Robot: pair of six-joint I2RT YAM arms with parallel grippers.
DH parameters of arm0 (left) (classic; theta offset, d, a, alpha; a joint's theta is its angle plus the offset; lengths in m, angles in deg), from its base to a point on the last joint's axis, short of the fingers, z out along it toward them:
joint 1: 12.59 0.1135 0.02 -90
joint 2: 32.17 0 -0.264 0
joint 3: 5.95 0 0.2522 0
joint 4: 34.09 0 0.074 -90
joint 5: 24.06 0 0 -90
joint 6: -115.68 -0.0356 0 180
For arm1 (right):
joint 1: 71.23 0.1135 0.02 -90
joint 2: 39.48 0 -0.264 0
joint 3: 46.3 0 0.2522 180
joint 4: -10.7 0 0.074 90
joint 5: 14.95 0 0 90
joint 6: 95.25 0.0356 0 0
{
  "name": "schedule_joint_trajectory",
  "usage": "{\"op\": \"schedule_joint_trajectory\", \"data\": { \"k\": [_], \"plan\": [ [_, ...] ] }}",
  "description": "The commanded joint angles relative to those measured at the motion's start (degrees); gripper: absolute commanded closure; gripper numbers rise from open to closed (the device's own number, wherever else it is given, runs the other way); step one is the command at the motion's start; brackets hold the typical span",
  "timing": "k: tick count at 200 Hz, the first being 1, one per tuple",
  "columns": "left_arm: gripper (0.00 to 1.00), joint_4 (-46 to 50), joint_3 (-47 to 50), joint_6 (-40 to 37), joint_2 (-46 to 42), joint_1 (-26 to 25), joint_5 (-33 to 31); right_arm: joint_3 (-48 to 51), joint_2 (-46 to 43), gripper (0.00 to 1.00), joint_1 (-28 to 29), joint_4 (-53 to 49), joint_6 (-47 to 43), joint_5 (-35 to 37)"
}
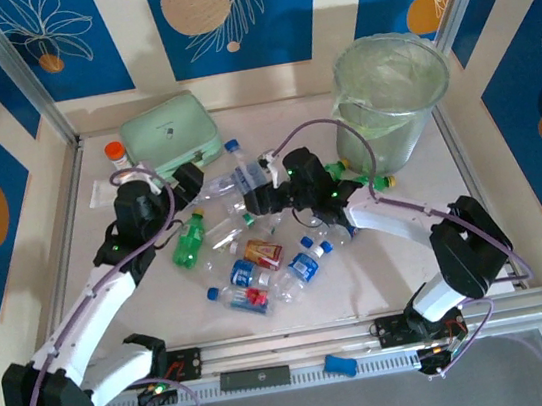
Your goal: Put the plastic bottles in the bin
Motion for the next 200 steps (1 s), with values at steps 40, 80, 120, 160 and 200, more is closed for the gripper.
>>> {"op": "schedule_joint_trajectory", "data": {
  "k": [40, 80, 120, 160, 200],
  "plan": [
    [0.0, 4.57, 4.79, -4.56, -2.78, 1.9, -3.38, -11.83, -7.5, 0.5, -9.5, -13.26, -9.07, 11.23],
    [0.0, 1.72, 4.88, -6.42, 2.38, 1.9, 2.66, -15.74, -12.14, 0.5, -18.77, -17.48, -8.71, 13.18],
    [0.0, -0.91, 1.71, -10.2, 10.72, 1.76, 13.15, -20.92, -13.45, 0.5, -30.36, -22.25, -7.07, 8.66],
    [0.0, 0.02, -1.79, -12.8, 15.42, -0.12, 17.01, -28.77, -7.8, 0.5, -39.22, -29.33, -6.37, 3.96],
    [0.0, 2.82, -3.0, -15.34, 15.17, -2.91, 12.92, -34.66, -1.19, 0.5, -43.58, -34.73, -6.0, 2.55]
  ]
}}
